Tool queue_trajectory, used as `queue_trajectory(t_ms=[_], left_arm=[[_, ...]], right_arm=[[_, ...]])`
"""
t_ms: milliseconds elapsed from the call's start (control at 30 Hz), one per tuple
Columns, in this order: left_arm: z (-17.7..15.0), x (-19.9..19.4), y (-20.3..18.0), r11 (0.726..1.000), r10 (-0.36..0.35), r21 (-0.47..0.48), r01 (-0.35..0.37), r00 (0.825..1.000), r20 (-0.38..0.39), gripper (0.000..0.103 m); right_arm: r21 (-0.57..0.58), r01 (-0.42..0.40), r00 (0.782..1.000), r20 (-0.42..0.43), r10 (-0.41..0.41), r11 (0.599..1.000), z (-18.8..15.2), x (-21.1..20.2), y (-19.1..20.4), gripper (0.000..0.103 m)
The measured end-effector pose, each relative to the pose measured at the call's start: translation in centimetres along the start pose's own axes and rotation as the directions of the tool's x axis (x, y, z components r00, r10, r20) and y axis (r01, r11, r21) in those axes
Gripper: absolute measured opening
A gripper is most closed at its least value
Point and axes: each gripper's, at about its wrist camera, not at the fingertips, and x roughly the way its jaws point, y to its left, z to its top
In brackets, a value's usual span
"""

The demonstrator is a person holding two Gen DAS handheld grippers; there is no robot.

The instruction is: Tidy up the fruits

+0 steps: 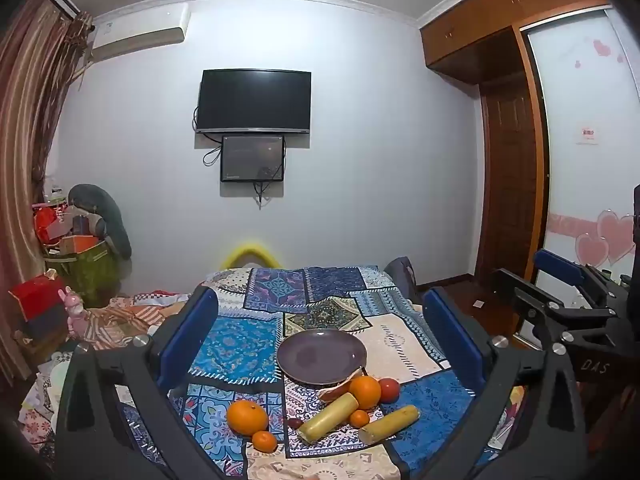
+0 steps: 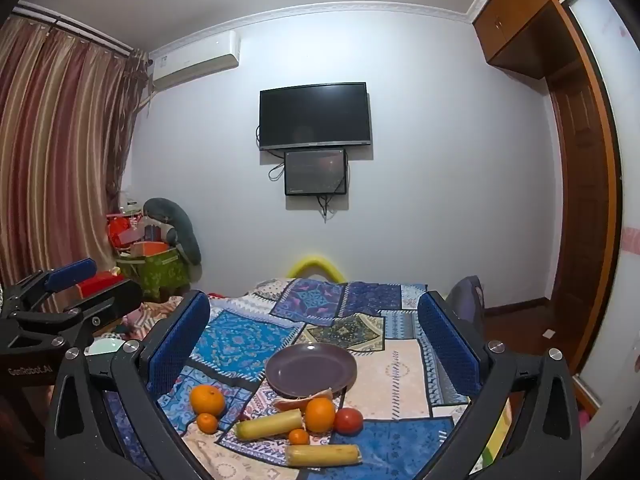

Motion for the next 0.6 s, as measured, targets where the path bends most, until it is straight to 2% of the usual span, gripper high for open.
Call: queue_trajectory(t_ms=[267, 600], left_arm=[[-0.04, 0.96, -0.63, 1.000, 0.021, -0.010, -0.021, 1.000, -0.003, 0.103], [0.06, 0.28, -0.31, 0.999, 0.028, -0.026, -0.027, 0.999, 0.019, 0.103]], right_arm=[[0.010, 0.001, 1.000, 0.004, -0.001, 1.000, -0.16, 0.16, -0.11, 0.103], [0.015, 0.000, 1.000, -0.001, 0.000, 1.000, -0.22, 0.28, -0.18, 0.103]])
